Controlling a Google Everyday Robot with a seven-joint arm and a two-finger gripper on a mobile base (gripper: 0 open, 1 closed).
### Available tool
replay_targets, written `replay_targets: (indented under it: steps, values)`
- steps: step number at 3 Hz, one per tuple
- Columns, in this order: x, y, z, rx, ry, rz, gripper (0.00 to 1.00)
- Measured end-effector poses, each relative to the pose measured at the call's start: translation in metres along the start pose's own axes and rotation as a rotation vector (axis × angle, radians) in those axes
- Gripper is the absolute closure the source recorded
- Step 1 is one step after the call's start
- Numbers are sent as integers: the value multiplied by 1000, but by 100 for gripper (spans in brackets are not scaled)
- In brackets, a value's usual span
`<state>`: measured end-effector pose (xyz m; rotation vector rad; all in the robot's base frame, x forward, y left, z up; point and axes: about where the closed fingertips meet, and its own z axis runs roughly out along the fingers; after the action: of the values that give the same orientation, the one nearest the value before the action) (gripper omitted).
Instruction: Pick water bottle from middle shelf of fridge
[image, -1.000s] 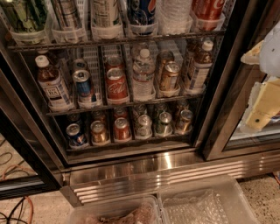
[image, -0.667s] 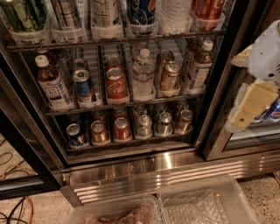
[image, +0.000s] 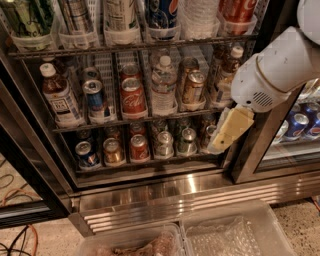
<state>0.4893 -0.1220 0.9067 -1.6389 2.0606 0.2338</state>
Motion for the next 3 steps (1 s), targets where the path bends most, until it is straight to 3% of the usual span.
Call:
replay_targets:
  steps: [1,2,3]
  values:
    - [0,0,0,1,0,-1,0]
    - [-2,-3,11,21,-54,66,0]
    - [-1,-8,33,66,-125,193,0]
